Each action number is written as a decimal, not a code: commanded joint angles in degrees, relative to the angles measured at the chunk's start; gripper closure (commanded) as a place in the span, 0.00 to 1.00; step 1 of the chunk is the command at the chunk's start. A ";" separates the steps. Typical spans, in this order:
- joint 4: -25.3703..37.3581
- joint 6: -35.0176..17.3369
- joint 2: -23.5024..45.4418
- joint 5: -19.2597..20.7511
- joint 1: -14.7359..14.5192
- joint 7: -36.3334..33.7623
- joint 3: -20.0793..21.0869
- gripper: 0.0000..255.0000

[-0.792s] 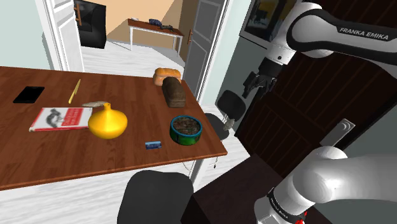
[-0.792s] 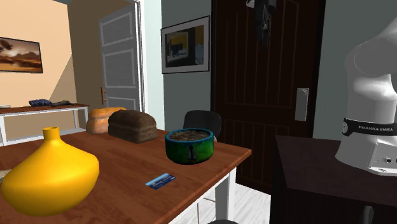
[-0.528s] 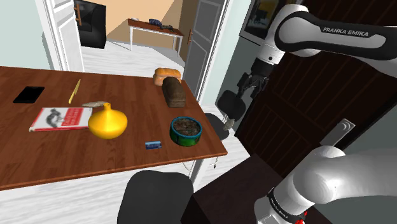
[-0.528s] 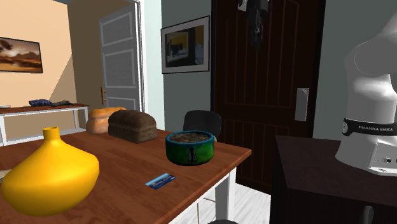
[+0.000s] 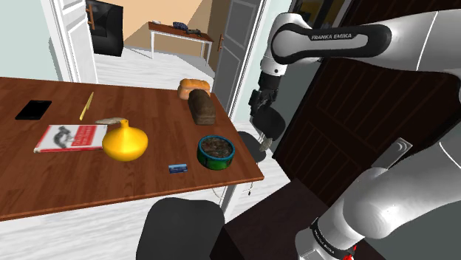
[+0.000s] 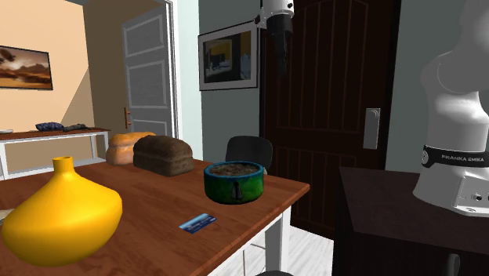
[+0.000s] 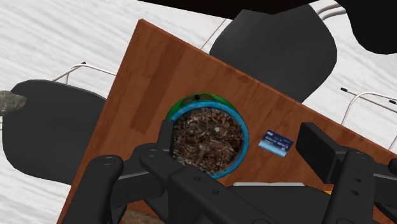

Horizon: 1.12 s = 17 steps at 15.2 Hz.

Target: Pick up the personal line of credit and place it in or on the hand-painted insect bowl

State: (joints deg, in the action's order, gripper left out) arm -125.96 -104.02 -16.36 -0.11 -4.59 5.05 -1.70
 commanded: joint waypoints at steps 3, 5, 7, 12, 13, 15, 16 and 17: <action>5.92 -1.20 9.91 2.26 -1.76 3.58 1.64 0.00; 9.16 -1.41 14.68 3.59 -2.61 5.11 2.52 0.00; 12.48 -1.44 19.38 5.07 -3.49 6.53 3.40 0.00; 21.08 -0.85 30.79 9.27 -5.99 9.77 5.43 0.00; 22.85 -0.63 33.03 10.17 -6.55 10.40 5.79 0.00; 26.40 -0.11 37.46 12.02 -7.76 11.66 6.44 0.00; 28.19 0.19 39.65 12.95 -8.40 12.31 6.73 0.00; 29.99 0.50 41.84 13.88 -9.07 12.97 7.00 0.00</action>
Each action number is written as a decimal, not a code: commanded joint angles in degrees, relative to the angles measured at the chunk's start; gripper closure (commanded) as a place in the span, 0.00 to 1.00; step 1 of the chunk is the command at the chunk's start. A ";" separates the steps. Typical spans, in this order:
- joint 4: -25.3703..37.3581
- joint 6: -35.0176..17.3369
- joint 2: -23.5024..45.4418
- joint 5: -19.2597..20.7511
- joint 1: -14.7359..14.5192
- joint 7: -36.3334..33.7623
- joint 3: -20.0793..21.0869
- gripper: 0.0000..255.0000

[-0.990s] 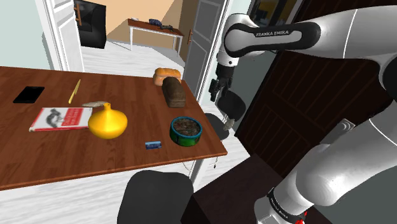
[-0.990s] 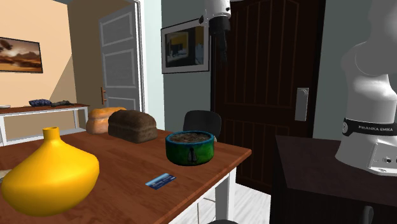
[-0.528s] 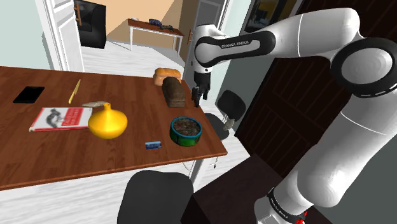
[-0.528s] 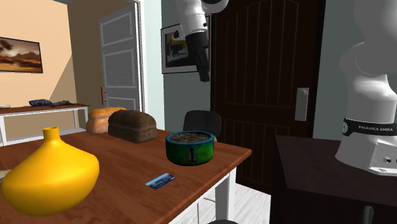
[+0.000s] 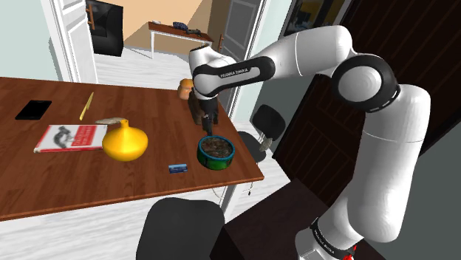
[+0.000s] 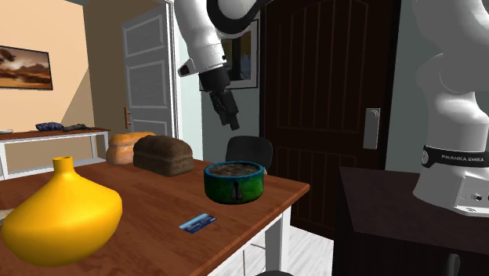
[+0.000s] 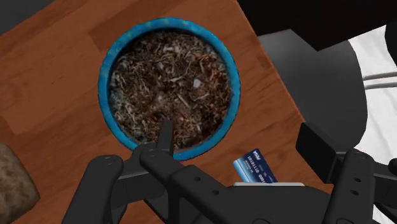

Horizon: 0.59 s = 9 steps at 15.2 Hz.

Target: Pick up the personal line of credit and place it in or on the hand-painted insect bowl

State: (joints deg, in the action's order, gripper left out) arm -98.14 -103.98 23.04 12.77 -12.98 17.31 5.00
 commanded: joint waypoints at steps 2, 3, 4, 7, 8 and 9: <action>5.80 1.14 6.78 2.87 -2.09 2.07 0.76 0.00; 7.62 1.50 8.92 3.80 -2.83 2.78 0.96 0.00; 9.44 1.88 11.06 4.73 -3.58 3.51 1.14 0.00; 14.93 3.03 17.42 7.45 -5.97 5.83 1.57 0.00; 16.77 3.41 19.52 8.33 -6.80 6.65 1.66 0.00; 18.60 3.80 21.61 9.19 -7.65 7.50 1.74 0.00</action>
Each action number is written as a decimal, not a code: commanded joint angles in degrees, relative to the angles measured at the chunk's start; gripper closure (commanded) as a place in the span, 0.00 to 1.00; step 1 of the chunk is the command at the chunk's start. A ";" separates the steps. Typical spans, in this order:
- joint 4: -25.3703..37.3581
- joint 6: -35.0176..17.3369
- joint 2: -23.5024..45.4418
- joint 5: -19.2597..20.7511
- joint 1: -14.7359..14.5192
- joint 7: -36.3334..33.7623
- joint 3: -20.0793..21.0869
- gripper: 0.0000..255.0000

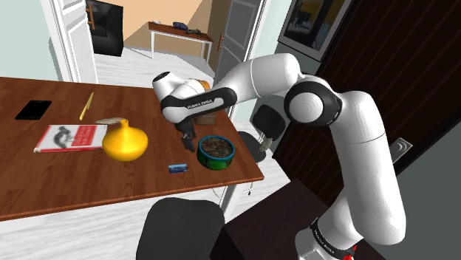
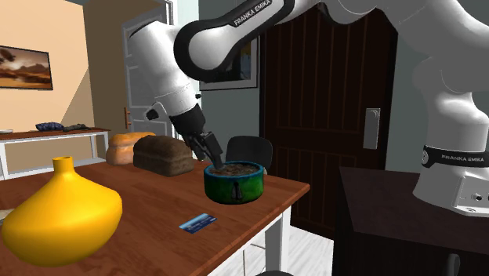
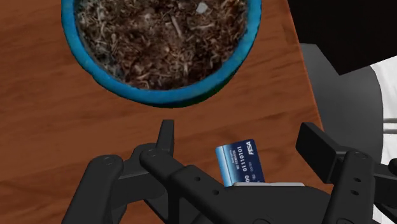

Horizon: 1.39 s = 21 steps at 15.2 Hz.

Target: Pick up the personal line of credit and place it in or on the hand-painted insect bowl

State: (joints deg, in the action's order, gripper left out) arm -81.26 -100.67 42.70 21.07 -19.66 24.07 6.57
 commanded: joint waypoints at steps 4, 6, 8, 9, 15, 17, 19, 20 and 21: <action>9.07 1.98 10.24 4.23 -4.45 4.33 0.36 0.00; 12.74 2.67 14.35 5.80 -6.25 6.26 0.37 0.00; 14.72 3.01 16.56 6.61 -7.24 7.35 0.33 0.00; 13.95 2.29 16.52 6.71 -7.05 7.20 0.27 0.00; 9.59 -2.22 16.66 7.49 -5.84 6.31 -0.16 0.00; 9.58 -2.22 16.66 7.49 -5.84 6.31 -0.16 0.00; 9.59 -2.22 16.66 7.49 -5.84 6.31 -0.16 0.00; 9.59 -2.21 16.66 7.49 -5.84 6.31 -0.16 0.00; 9.59 -2.21 16.66 7.49 -5.84 6.31 -0.16 0.00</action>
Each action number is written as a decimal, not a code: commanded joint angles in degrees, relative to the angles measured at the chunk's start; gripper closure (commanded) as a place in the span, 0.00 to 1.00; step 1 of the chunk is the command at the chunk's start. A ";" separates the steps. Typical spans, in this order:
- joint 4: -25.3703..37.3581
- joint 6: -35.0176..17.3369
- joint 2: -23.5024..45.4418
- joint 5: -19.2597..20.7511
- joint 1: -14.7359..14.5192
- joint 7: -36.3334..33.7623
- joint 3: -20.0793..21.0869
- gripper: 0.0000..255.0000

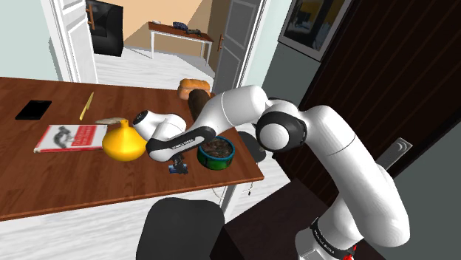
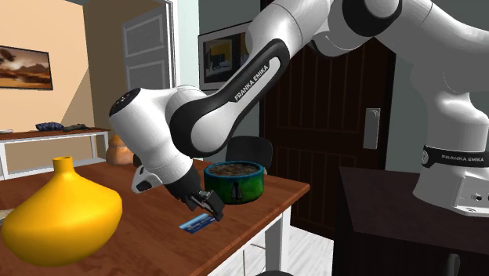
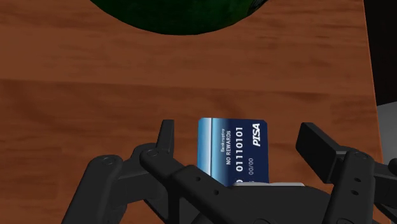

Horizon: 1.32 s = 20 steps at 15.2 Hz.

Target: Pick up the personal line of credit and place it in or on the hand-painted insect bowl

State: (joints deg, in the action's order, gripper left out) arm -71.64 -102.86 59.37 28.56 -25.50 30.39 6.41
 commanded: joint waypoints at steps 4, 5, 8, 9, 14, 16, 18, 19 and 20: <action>-0.02 -0.01 -0.01 0.00 0.00 0.00 0.00 1.00; -0.02 -0.01 -0.01 0.00 0.00 0.00 0.00 1.00; 0.02 0.00 0.01 0.00 0.00 0.00 0.00 1.00; 0.01 -0.01 0.01 0.00 0.00 0.00 0.00 1.00; -0.70 0.54 -1.27 -0.09 0.07 0.19 0.11 1.00; -1.26 1.15 -2.47 -0.20 0.13 0.42 0.22 1.00; -1.76 1.78 -3.64 -0.31 0.19 0.65 0.33 1.00; -1.98 2.11 -4.21 -0.37 0.22 0.78 0.38 1.00; -2.19 2.45 -4.78 -0.43 0.24 0.90 0.43 1.00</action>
State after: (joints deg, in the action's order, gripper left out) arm -73.43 -100.82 55.42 28.21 -25.31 31.14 6.76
